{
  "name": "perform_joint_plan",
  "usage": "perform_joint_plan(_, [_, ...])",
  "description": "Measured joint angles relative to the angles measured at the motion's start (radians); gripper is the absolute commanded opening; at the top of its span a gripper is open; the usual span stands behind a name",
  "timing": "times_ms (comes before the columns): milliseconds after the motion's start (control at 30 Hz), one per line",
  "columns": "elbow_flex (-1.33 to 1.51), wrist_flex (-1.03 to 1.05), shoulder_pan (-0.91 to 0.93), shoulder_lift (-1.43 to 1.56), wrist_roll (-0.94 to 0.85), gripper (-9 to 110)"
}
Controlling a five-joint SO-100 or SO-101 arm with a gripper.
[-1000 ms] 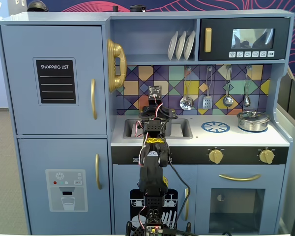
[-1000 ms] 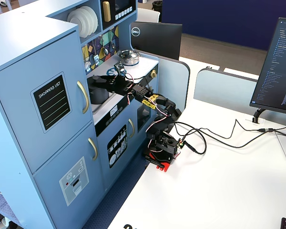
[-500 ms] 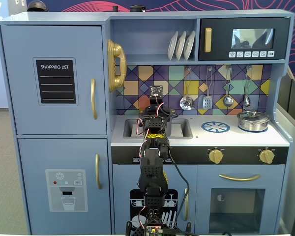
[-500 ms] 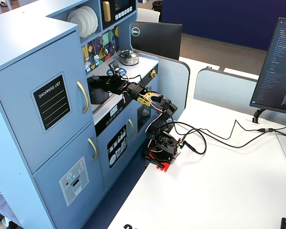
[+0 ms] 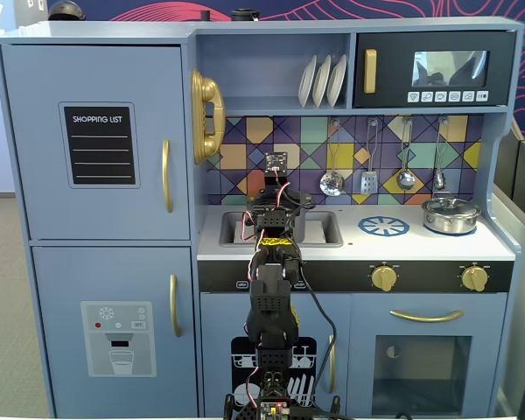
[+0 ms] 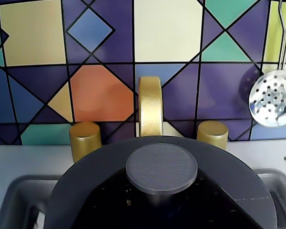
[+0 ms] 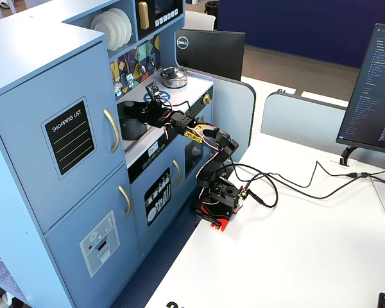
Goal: Take off the lid from the gray recipient and place it on the counter
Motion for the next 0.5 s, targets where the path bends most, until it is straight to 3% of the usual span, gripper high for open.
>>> perform_joint_plan(267, [-0.109,0.021,0.021,0.0,-0.018,0])
perform_joint_plan(500, [-0.138,0.038,0.176,0.026,-0.021,0])
